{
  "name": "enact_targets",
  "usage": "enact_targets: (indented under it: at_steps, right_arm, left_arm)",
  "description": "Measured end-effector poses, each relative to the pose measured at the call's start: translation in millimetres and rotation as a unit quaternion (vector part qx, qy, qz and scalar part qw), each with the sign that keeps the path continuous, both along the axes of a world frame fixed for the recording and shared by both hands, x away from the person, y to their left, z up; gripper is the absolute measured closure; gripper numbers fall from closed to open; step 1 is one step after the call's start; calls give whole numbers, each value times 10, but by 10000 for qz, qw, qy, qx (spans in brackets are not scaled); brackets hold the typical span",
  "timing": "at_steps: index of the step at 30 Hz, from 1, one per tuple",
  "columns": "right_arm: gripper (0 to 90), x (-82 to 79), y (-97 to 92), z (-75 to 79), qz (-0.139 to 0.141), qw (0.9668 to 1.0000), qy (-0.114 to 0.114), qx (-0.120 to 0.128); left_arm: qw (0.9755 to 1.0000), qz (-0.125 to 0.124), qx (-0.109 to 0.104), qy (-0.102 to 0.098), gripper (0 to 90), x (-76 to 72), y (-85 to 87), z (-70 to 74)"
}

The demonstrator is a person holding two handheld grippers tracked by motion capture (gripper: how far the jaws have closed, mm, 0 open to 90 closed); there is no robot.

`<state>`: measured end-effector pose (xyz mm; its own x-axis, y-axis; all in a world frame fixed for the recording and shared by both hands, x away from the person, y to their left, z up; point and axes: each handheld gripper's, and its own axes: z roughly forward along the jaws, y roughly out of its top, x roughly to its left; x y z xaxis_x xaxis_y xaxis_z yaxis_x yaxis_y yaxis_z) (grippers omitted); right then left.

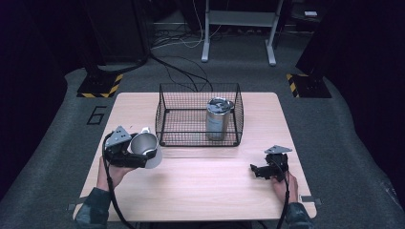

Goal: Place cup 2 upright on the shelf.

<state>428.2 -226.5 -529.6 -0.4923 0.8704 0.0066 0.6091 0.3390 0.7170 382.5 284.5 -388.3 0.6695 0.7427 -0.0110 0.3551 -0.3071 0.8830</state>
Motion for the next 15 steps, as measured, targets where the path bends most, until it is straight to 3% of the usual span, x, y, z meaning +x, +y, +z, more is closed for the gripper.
enact_targets:
  at_steps: [15]
  right_arm:
    - [0, 0, 1, 0, 1, 10000, 5, 3]
  left_arm:
    - [9993, -378, 59, -23, 61, 51, -256, 77]
